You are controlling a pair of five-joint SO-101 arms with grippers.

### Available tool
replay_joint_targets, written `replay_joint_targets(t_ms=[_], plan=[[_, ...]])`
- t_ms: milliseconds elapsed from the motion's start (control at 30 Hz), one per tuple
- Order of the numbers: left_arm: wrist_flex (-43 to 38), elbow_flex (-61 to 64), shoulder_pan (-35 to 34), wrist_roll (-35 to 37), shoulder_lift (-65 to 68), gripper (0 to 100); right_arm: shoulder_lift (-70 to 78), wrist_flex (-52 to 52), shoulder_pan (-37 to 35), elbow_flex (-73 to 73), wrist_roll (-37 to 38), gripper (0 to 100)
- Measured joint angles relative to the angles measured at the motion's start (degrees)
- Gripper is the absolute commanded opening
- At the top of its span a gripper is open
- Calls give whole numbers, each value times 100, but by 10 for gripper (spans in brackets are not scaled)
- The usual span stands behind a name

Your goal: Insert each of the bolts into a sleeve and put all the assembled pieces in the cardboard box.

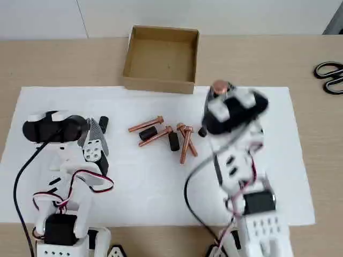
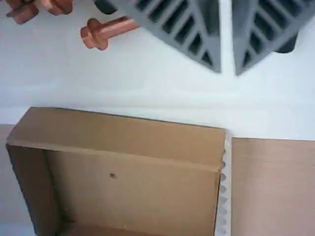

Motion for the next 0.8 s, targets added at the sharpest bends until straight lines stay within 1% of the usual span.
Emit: replay_joint_targets(t_ms=[133,333,433,600,667,800], plan=[[0,0,0,0,0,6,2013,0,-9,-1266,0,5],[0,35,0,0,0,6,5090,26,-9,-3666,0,5],[0,35,0,0,0,6,6347,141,-9,-4862,0,5],[0,44,0,0,0,6,7974,747,-9,-6848,0,5],[0,53,0,0,0,6,8642,853,-9,-7587,176,5],[0,53,0,0,0,6,9916,862,-9,-8914,888,5]])
